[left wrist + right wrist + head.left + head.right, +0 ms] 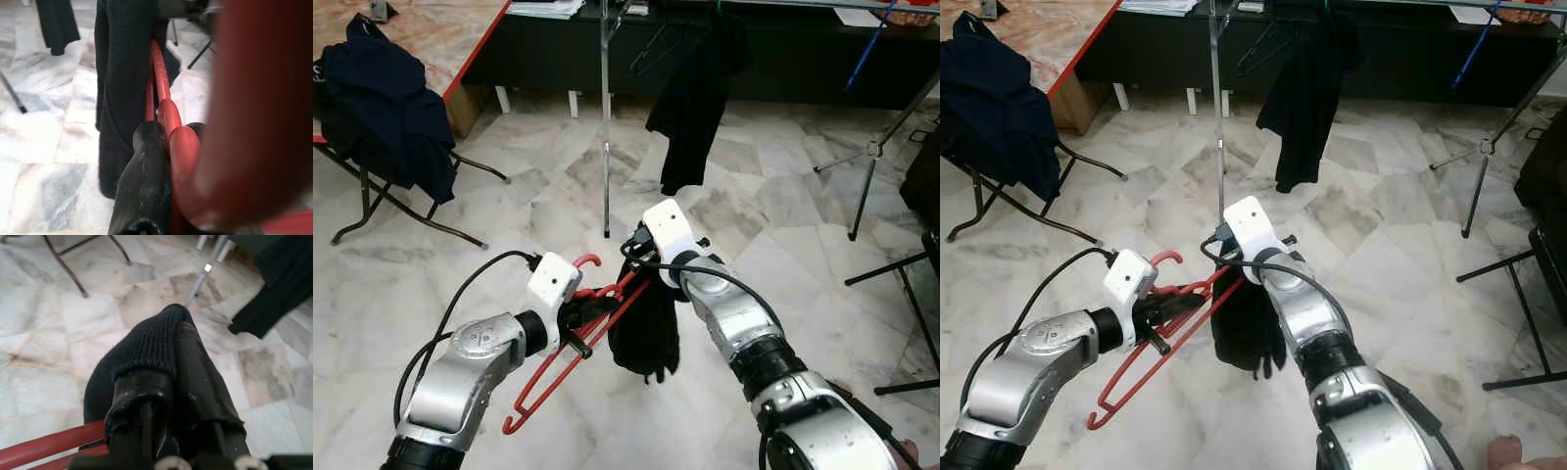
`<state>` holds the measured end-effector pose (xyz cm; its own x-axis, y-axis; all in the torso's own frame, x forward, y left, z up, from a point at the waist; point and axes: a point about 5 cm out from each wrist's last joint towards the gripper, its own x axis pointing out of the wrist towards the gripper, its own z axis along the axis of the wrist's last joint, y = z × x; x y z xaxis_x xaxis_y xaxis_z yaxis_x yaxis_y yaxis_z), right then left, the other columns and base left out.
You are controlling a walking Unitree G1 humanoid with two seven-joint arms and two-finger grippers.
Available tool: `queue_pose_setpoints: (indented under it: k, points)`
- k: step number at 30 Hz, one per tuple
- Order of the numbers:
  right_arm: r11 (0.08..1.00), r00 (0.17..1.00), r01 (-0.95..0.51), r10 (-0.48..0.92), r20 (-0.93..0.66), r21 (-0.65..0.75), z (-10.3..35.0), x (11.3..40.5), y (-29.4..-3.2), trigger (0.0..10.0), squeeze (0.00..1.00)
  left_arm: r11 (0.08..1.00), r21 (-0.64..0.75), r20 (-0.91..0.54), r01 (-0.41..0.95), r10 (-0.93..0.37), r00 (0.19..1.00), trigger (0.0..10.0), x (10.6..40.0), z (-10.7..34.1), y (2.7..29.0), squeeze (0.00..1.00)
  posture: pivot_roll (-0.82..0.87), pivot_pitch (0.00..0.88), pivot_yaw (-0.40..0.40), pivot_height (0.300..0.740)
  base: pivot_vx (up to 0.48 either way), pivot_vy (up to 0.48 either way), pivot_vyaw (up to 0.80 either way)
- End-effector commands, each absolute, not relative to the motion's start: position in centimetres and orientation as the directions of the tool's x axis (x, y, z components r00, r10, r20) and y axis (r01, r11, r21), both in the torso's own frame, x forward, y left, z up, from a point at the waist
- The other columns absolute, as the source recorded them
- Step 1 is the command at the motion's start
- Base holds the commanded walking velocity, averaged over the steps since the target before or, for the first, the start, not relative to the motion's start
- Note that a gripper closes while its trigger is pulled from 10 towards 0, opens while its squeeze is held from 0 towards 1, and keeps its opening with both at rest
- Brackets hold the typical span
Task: Hang hanger
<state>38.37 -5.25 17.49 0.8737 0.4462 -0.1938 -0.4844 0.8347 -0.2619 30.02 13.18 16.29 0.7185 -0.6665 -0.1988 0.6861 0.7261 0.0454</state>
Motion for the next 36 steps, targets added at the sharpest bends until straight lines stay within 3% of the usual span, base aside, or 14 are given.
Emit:
queue_pose_setpoints:
  k: [1,6,15,19,24,36]
  points:
    - [0.817,0.858,-0.513,0.483,-0.174,-0.262,18.1,37.9,-4.4,10.0,0.00,0.744,0.069,-0.201,0.665,-0.642,0.740,10.0,30.3,16.2,13.1,0.00,0.02,0.195,-0.021,0.740,0.000,0.000,0.00]
    - [0.838,0.867,-0.497,0.464,-0.183,-0.227,17.9,37.3,-4.9,10.0,0.00,0.829,0.085,-0.205,0.553,-0.529,0.824,10.0,31.5,16.1,14.1,0.00,0.02,0.188,-0.016,0.740,0.000,0.000,0.00]
    - [0.939,0.962,-0.243,0.201,-0.184,-0.244,16.7,38.0,-9.5,10.0,0.00,0.791,0.111,-0.261,0.601,-0.561,0.786,10.0,30.7,15.8,14.4,0.00,0.02,0.185,-0.016,0.740,0.000,0.000,0.00]
    - [0.947,0.969,-0.204,0.160,-0.189,-0.247,16.6,38.1,-10.2,10.0,0.00,0.784,0.123,-0.270,0.609,-0.564,0.780,10.0,30.5,15.7,14.7,0.00,0.02,0.187,-0.017,0.740,0.000,0.000,0.00]
    - [0.946,0.965,-0.217,0.172,-0.196,-0.240,16.4,38.1,-9.8,10.0,0.00,0.770,0.128,-0.265,0.625,-0.581,0.770,10.0,30.3,16.0,14.7,0.00,0.03,0.194,-0.016,0.740,0.000,0.000,0.00]
    - [0.884,0.898,-0.428,0.392,-0.198,-0.187,16.6,36.7,-6.3,10.0,0.00,0.724,0.046,-0.151,0.688,-0.676,0.721,10.0,30.2,17.2,12.9,0.00,0.02,0.199,-0.017,0.740,0.000,0.000,0.00]
